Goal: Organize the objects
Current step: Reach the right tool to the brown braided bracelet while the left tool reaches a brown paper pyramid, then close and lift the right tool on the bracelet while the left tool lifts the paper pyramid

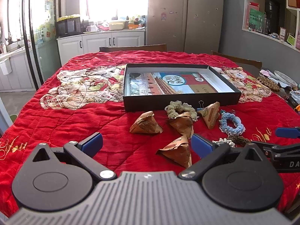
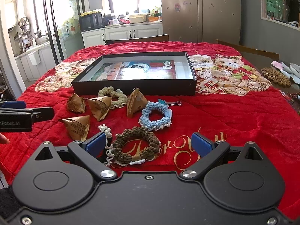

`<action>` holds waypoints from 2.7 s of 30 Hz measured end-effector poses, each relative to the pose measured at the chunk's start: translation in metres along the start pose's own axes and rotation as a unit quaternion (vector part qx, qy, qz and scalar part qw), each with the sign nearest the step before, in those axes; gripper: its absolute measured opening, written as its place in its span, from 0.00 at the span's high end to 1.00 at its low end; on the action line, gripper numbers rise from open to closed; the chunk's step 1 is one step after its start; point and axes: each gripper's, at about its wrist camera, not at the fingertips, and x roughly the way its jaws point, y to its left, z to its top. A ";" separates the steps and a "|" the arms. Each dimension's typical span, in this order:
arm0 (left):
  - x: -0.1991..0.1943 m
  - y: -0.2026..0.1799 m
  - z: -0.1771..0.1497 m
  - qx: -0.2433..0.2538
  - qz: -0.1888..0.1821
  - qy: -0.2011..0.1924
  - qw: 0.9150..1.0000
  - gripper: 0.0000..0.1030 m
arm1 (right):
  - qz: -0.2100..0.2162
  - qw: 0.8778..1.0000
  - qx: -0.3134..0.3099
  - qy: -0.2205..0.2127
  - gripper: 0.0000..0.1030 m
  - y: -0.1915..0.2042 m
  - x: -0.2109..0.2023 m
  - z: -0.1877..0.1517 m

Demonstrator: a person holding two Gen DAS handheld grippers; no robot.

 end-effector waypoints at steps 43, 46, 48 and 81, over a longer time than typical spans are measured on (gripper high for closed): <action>0.068 -0.006 -0.015 0.020 -0.108 0.061 0.992 0.56 | 0.018 0.999 -0.040 0.030 0.89 -0.006 0.051 -0.006; 0.067 -0.004 -0.014 0.017 -0.109 0.059 0.992 0.57 | 0.020 0.998 -0.050 0.024 0.89 -0.004 0.045 -0.003; 0.064 -0.003 -0.013 0.017 -0.110 0.056 0.992 0.57 | 0.022 0.998 -0.053 0.018 0.89 -0.003 0.040 -0.001; 0.138 0.010 0.115 -0.016 -0.060 -0.021 0.998 0.56 | -0.013 0.996 -0.062 -0.058 0.89 0.004 0.131 0.148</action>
